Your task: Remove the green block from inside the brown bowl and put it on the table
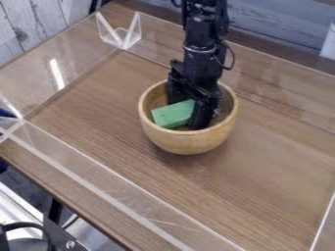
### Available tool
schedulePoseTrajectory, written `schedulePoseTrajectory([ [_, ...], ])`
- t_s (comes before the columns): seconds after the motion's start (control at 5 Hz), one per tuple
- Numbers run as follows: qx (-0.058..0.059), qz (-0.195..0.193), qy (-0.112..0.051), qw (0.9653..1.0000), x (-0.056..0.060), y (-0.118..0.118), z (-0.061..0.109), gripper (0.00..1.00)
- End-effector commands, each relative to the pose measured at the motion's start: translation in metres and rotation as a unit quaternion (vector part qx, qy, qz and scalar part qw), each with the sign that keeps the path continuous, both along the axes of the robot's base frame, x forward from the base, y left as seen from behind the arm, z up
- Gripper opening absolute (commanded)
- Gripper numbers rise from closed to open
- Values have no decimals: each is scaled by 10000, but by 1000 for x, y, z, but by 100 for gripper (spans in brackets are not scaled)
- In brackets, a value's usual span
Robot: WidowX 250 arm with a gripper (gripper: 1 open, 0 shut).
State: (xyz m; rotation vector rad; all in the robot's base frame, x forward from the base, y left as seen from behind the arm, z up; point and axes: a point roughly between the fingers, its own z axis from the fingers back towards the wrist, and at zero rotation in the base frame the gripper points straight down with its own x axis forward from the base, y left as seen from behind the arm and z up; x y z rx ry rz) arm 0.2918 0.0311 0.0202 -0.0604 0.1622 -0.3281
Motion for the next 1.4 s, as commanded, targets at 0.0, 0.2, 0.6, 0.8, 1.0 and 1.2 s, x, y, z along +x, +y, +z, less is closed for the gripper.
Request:
schedulePoseTrajectory([
  [0.0,-91,54,331,9994,-10,10,-20,100],
  [0.2,-116,44,360,9993,-12,9,-21,100],
  [0.6,-166,5,422,9990,-14,8,-21,100],
  [0.8,-188,-2,457,9988,-15,9,-22,100],
  [1.0,-209,-4,493,9986,-16,9,-22,100],
  [1.2,-230,-6,530,9983,-17,10,-22,100],
])
